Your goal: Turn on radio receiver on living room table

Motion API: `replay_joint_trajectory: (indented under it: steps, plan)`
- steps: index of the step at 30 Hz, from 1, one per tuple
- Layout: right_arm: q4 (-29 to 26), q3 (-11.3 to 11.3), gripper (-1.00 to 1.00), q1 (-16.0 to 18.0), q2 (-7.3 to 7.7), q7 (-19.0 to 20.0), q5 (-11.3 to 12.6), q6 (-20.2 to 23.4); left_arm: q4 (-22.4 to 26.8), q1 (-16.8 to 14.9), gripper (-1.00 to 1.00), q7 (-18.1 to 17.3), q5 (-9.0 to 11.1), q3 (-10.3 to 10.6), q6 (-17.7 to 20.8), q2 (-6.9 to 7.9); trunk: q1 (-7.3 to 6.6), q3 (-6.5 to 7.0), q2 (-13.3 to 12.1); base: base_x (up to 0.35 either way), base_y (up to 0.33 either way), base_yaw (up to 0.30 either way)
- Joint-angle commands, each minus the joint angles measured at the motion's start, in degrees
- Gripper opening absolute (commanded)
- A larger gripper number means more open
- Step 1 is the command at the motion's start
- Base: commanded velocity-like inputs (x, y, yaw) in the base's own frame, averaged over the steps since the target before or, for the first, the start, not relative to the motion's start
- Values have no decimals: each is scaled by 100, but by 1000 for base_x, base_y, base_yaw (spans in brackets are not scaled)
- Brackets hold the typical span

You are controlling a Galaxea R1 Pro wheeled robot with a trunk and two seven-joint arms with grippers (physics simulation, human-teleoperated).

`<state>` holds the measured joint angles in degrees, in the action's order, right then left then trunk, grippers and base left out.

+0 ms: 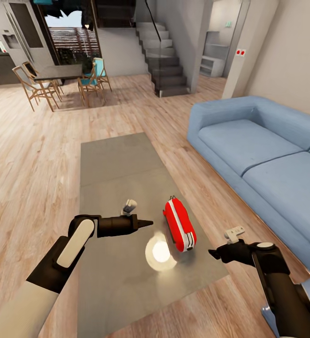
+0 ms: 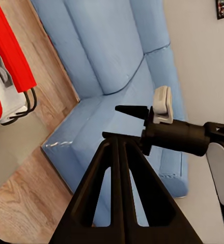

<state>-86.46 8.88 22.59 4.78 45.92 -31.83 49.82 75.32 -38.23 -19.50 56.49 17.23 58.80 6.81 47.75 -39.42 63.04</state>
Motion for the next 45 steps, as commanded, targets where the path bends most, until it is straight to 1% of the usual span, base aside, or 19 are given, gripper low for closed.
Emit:
replay_joint_trajectory:
  steps: [1,4,11,13,14,19,22,23,26,28,30,33,35,37,38,40,43,44,45]
  plan:
    - [46,0,100,0,3,-10,1,-3,0,0,-100,-1,0,0,0,20,0,9,0,0,0,0]
    - [104,9,100,-2,10,-9,6,-2,-11,0,-100,2,-3,5,7,85,0,36,0,0,0,8]
    - [155,237,100,-101,23,-18,-76,-21,-210,0,-100,7,-137,9,17,370,0,100,0,0,0,60]
    - [210,330,100,-146,23,-20,-127,-26,-334,0,-100,6,-173,9,17,401,0,118,0,0,0,66]
    - [461,730,100,-218,23,-12,-379,-57,-919,0,-100,12,-331,9,5,422,0,127,0,0,0,18]
    - [891,1290,100,-264,24,-9,-693,-124,-1617,0,-100,-7,-921,9,-9,426,0,172,0,0,0,6]
    - [997,1618,100,-576,23,-15,-886,-451,-1876,93,-100,-17,-1053,10,-340,427,0,199,0,0,0,0]
    - [1018,1825,100,-766,19,-18,-929,-712,-1960,207,-100,-19,-1078,13,-543,427,0,208,0,0,0,0]
    - [1141,2245,100,-1028,10,-34,-973,-1217,-2099,476,-100,-13,-1135,17,-763,434,0,235,0,0,0,0]
    - [1290,2377,100,-1067,15,-44,-1028,-1333,-2164,579,-100,-12,-1234,17,-794,436,0,253,0,0,0,0]
    - [1628,2562,100,-1094,19,-101,-1220,-1439,-2290,771,-100,-11,-1543,17,-821,430,0,271,0,0,0,0]
    - [2048,2717,100,-1104,16,-212,-1430,-1678,-2460,1060,-100,-16,-1862,18,-992,423,0,298,0,0,0,0]
    - [2267,2811,100,-1106,15,-295,-1478,-1867,-2539,1200,-100,-27,-1950,18,-1204,425,0,316,0,0,0,0]
    - [2623,2967,100,-1107,15,-501,-1523,-2167,-2668,1415,-100,-54,-2020,19,-1484,426,0,334,0,0,0,0]
    - [3189,3050,100,-1107,27,-817,-1542,-2481,-2742,1660,-100,-69,-2049,223,-1685,427,0,343,0,0,0,0]
    - [3425,3060,100,-1107,30,-985,-1544,-2618,-2780,1708,-100,-71,-2039,508,-1872,427,0,361,0,0,0,0]
    - [3684,3064,100,-1107,31,-1163,-1545,-2756,-2919,1727,-100,-71,-2032,774,-2095,417,0,388,0,0,0,0]
    - [3915,3066,100,-1107,35,-1309,-1545,-2865,-3123,1733,-100,-72,-2027,909,-2249,401,0,397,0,0,0,0]
    - [4165,3067,100,-1107,38,-1478,-1546,-2996,-3380,1737,-100,-75,-2027,980,-2362,384,0,406,0,0,0,0]
